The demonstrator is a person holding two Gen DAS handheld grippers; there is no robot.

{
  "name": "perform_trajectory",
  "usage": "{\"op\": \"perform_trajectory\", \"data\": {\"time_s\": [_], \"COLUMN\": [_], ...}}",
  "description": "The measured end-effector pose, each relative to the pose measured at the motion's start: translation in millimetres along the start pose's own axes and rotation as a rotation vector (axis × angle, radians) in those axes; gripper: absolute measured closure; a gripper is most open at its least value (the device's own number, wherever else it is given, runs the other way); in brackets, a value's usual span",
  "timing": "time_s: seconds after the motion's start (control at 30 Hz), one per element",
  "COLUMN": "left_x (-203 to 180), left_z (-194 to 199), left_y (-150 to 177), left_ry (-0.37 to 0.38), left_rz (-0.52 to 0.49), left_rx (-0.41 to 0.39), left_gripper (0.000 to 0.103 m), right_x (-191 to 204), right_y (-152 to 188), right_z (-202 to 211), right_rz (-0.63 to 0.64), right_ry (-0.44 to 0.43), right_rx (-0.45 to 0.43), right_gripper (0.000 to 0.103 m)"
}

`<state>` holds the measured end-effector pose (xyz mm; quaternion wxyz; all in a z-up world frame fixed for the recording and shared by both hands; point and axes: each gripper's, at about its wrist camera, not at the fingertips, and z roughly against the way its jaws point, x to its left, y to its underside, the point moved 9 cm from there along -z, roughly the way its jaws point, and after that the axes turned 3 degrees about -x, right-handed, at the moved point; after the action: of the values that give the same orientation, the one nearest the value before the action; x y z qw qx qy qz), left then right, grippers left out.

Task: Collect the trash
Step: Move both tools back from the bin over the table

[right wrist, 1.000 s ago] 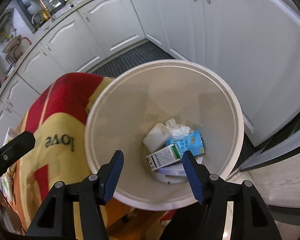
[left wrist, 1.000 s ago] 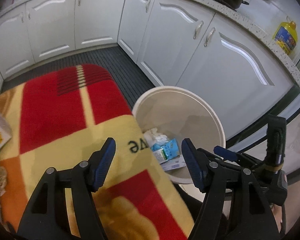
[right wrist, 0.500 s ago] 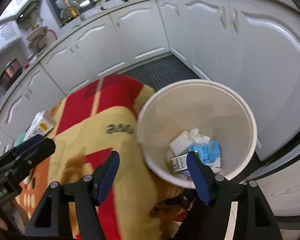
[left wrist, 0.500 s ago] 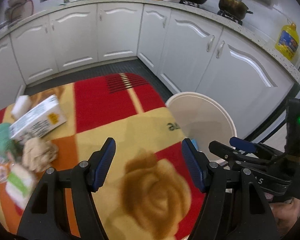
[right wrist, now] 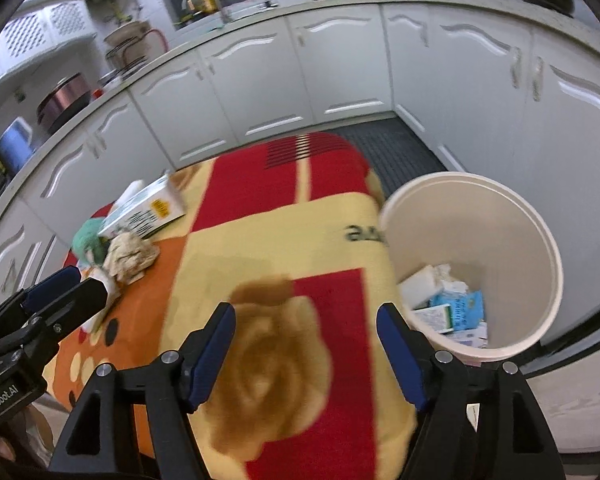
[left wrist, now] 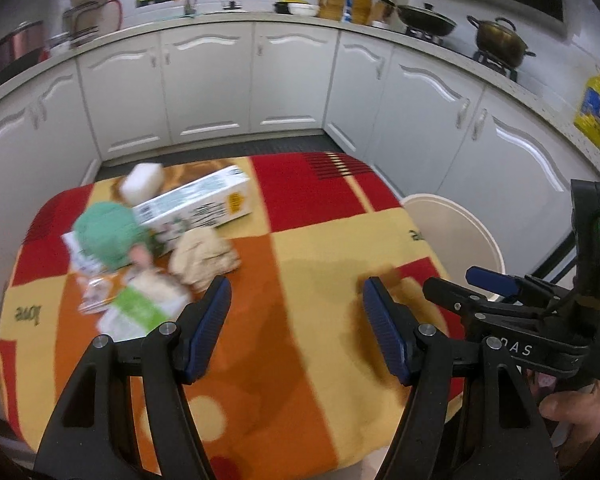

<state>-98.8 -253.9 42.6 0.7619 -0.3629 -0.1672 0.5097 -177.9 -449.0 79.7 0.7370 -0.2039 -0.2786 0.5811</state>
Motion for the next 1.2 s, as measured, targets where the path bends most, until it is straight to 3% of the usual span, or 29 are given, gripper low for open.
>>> {"op": "perform_trajectory", "data": {"time_s": [0.37, 0.73, 0.93, 1.2], "left_x": [71, 137, 142, 123], "left_z": [26, 42, 29, -10], "left_y": [22, 56, 57, 50], "left_ry": [-0.085, -0.124, -0.068, 0.004], "left_rz": [0.069, 0.131, 0.164, 0.063], "left_rx": [0.004, 0.028, 0.054, 0.092], "left_gripper": [0.036, 0.036, 0.036, 0.032], "right_x": [62, 109, 124, 125], "right_y": [9, 19, 14, 5], "right_z": [-13, -34, -48, -57], "right_rz": [0.1, 0.172, 0.174, 0.173], "right_ry": [-0.058, -0.12, -0.143, -0.137], "right_rx": [0.03, 0.069, 0.088, 0.101], "right_gripper": [0.03, 0.03, 0.03, 0.03]}}
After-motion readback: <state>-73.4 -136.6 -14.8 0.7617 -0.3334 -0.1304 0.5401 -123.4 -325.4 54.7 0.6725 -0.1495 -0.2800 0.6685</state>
